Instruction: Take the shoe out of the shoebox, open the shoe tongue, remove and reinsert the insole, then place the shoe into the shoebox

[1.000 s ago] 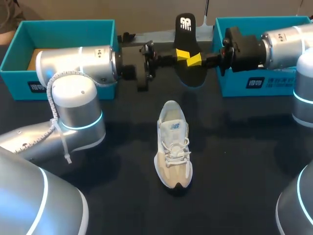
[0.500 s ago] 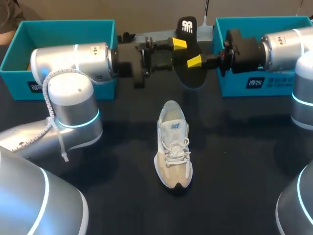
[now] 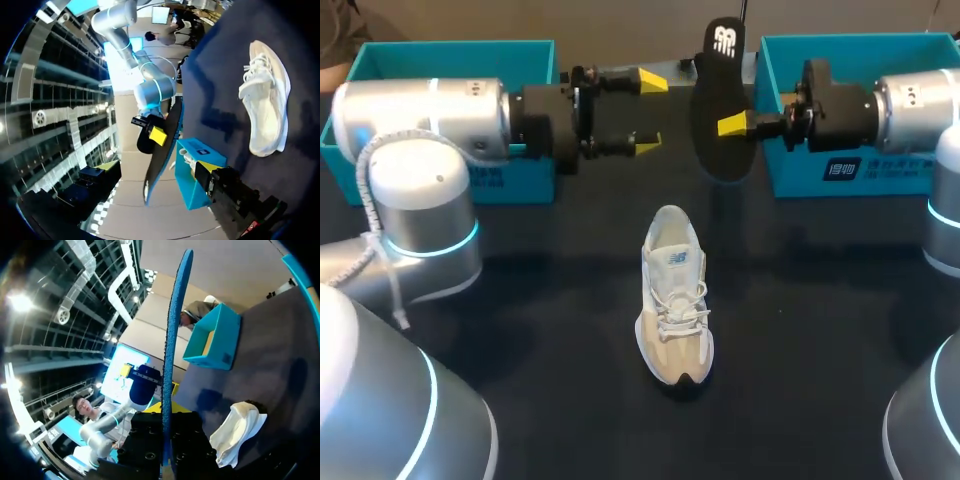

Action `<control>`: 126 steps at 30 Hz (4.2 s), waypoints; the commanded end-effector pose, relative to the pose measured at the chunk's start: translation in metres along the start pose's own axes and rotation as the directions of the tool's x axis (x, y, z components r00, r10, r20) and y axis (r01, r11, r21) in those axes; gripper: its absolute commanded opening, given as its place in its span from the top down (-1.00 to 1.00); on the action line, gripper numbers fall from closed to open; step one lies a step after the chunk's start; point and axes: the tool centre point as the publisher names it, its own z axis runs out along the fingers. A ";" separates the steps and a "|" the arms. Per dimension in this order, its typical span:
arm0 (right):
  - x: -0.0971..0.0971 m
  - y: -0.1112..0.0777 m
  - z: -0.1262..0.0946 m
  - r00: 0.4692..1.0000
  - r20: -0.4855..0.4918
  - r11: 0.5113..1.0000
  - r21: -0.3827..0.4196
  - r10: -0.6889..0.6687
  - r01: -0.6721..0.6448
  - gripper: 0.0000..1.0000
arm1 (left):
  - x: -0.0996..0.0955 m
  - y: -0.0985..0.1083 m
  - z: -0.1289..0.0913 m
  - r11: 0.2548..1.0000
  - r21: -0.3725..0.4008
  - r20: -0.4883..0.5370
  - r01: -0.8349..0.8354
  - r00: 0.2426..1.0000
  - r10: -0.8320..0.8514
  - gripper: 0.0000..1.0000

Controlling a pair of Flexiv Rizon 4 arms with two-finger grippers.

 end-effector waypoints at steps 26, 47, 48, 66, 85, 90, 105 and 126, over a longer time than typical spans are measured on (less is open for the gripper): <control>0.016 -0.004 0.019 0.797 -0.155 0.800 0.062 -0.583 0.597 1.00 | 0.090 -0.006 -0.067 0.615 -0.330 -0.270 0.716 0.553 -0.788 -1.00; 0.011 -0.003 0.037 0.724 -0.253 0.733 0.075 -0.642 0.676 1.00 | 0.123 -0.001 -0.079 0.553 -0.448 -0.294 0.703 0.468 -0.833 -1.00; 0.011 -0.003 0.037 0.724 -0.253 0.733 0.075 -0.642 0.676 1.00 | 0.123 -0.001 -0.079 0.553 -0.448 -0.294 0.703 0.468 -0.833 -1.00; 0.011 -0.003 0.037 0.724 -0.253 0.733 0.075 -0.642 0.676 1.00 | 0.123 -0.001 -0.079 0.553 -0.448 -0.294 0.703 0.468 -0.833 -1.00; -0.011 -0.016 0.051 0.654 -0.274 0.672 0.035 -0.705 0.739 1.00 | 0.173 -0.015 -0.065 0.501 -0.476 -0.328 0.723 0.382 -0.864 -1.00; -0.022 -0.023 0.056 0.639 -0.293 0.663 0.021 -0.712 0.748 1.00 | 0.182 -0.018 -0.058 0.497 -0.474 -0.339 0.727 0.371 -0.865 -1.00; -0.024 -0.026 0.056 0.638 -0.297 0.665 0.014 -0.710 0.746 1.00 | 0.201 -0.034 -0.043 0.516 -0.489 -0.394 0.703 0.350 -0.850 -1.00; -0.076 -0.051 0.076 0.664 -0.285 0.708 -0.086 -0.691 0.701 1.00 | 0.226 -0.037 -0.024 0.482 -0.530 -0.387 0.698 0.307 -0.869 -1.00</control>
